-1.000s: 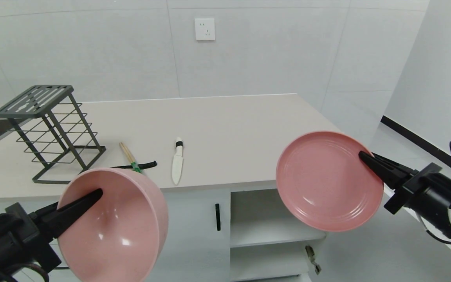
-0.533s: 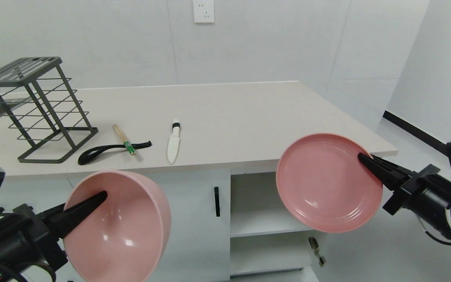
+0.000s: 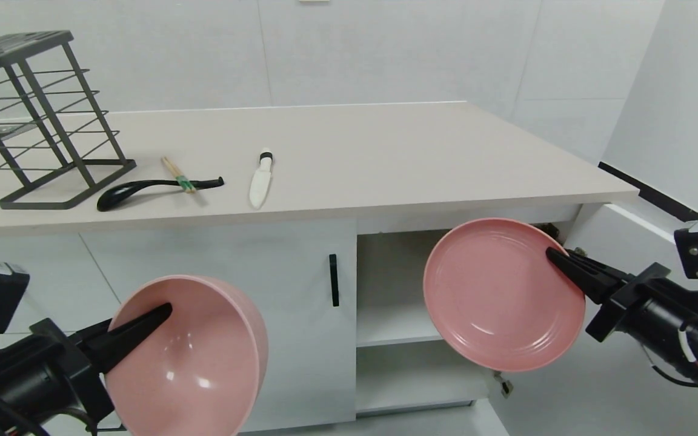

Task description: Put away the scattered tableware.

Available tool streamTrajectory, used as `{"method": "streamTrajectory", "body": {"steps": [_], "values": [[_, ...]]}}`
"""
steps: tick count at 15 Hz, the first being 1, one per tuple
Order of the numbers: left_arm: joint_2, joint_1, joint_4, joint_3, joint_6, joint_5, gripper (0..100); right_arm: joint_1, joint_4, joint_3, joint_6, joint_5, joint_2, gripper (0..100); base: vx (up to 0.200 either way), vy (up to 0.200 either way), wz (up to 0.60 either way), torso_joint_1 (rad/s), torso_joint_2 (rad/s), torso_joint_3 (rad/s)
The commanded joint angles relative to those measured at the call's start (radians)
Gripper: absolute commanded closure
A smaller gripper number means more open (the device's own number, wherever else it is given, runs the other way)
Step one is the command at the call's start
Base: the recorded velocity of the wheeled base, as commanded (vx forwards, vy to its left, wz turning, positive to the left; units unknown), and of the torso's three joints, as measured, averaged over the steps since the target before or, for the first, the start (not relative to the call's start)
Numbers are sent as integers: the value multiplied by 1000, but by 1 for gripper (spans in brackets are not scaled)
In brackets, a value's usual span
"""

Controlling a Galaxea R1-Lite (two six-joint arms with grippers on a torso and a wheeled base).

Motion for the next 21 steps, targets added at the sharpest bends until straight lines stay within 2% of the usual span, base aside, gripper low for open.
{"method": "streamTrajectory", "body": {"steps": [1,5,11,17,21], "values": [[6,0,-1,-1,1,0,100,1,-1,2,0,1,12,100,0,0,0,-163,456,281],[6,-3,-1,1,1,0,100,3,-1,16,0,1,40,100,0,0,0,-135,399,254],[1,-8,-7,3,2,-2,100,27,-1,10,0,0,147,100,0,0,0,-17,48,32],[-1,-12,-10,12,6,-5,100,27,-1,-119,0,0,392,100,0,0,0,0,0,0],[-1,-12,-6,12,6,-5,100,27,-1,-186,0,0,463,100,0,0,0,0,0,0]]}}
